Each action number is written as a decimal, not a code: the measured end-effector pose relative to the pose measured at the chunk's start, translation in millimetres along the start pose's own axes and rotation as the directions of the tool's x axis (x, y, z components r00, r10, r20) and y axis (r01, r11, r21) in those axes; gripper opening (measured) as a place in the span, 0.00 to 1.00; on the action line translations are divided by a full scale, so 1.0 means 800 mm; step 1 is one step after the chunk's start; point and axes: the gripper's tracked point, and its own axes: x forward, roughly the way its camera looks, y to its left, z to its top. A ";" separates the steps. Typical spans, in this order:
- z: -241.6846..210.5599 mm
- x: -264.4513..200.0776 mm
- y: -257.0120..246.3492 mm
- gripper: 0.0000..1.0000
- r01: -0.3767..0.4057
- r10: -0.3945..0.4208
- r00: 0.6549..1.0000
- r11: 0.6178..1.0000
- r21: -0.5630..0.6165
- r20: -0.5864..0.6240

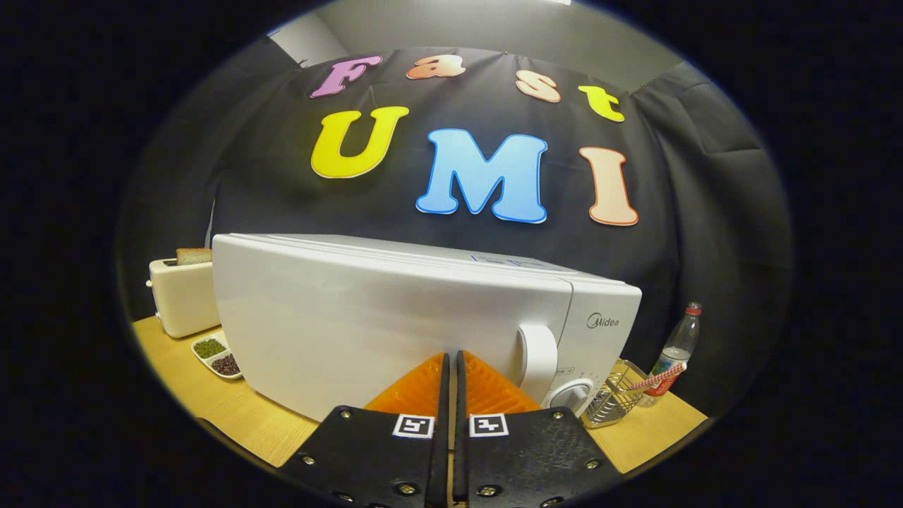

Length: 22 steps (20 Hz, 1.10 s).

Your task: Open the microwave, put the food inside, and close the microwave door.

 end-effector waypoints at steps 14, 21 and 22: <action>0.077 -0.143 0.017 0.02 -0.115 0.116 0.992 0.993 -0.027 0.053; 0.143 -0.273 -0.017 0.02 -0.195 0.190 0.955 0.981 -0.002 0.227; 0.145 -0.286 -0.025 0.02 -0.196 0.189 0.953 0.981 0.005 0.239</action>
